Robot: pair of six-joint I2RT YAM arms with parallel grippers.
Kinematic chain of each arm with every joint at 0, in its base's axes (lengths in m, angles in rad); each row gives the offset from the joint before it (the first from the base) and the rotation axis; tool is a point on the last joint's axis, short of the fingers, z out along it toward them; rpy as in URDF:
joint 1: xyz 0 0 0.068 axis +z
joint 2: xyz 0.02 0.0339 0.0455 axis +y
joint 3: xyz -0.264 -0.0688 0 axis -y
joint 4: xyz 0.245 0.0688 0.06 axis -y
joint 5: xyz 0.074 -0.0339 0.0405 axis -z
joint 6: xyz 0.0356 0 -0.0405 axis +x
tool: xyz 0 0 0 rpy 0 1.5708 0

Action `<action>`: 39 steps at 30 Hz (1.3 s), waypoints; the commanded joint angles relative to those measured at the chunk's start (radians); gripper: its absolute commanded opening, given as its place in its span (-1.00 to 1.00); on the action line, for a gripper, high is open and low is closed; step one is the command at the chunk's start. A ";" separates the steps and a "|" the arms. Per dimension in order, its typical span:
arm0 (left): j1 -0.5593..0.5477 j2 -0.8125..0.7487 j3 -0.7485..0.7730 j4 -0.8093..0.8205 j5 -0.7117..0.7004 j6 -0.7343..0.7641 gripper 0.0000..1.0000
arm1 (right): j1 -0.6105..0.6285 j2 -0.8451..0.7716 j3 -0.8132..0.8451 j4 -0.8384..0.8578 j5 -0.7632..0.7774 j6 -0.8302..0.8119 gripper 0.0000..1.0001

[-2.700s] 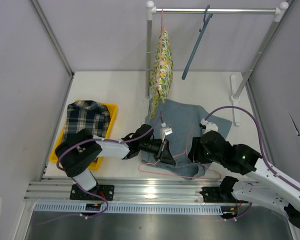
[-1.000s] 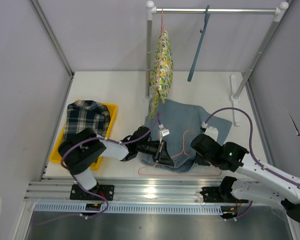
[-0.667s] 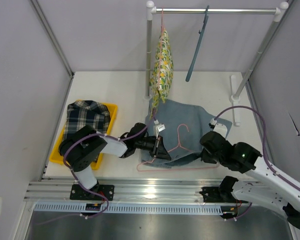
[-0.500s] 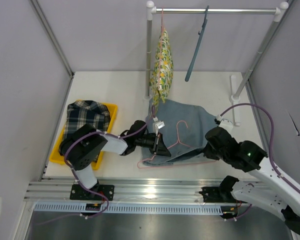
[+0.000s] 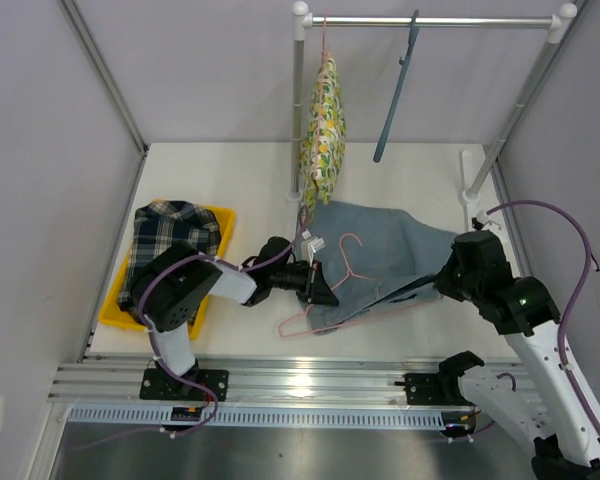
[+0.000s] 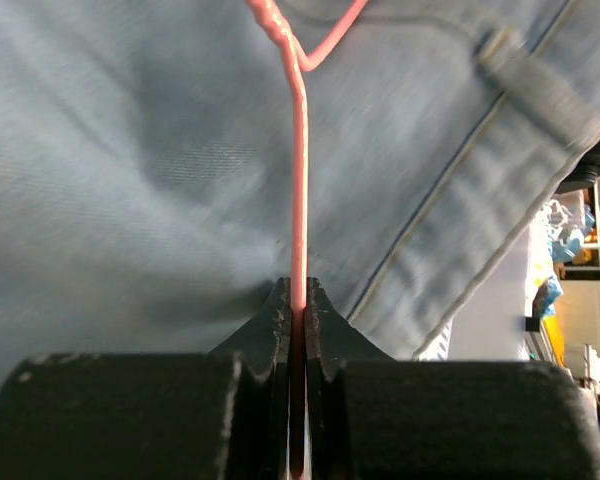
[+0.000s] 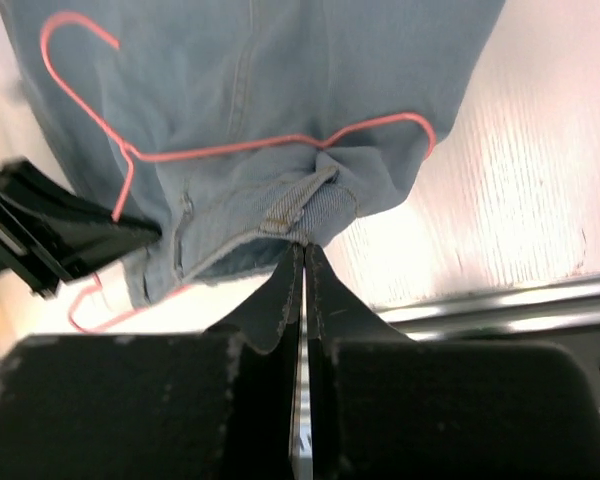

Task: Place the skirt on the hanger

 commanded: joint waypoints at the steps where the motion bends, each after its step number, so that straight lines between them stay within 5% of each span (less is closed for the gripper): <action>1: 0.029 0.005 0.008 0.032 -0.041 0.048 -1.00 | -0.095 -0.010 0.052 0.054 -0.062 -0.097 -1.00; 11: 0.017 0.057 0.020 0.064 -0.044 0.044 -1.00 | -0.243 -0.011 -0.008 0.101 -0.257 -0.137 -0.96; 19: 0.000 0.059 0.066 -0.032 -0.118 0.086 -1.00 | -0.197 -0.157 -0.117 0.112 -0.231 -0.028 -0.22; 25: -0.006 0.068 0.071 -0.032 -0.123 0.086 -1.00 | 0.053 -0.145 -0.152 0.182 -0.159 0.027 0.01; 31: -0.009 0.067 0.074 -0.042 -0.123 0.089 -1.00 | 0.596 0.100 -0.162 0.317 0.149 0.032 0.21; 39: -0.011 0.065 0.067 -0.026 -0.112 0.080 -1.00 | 0.711 0.499 -0.097 0.616 0.137 -0.106 0.29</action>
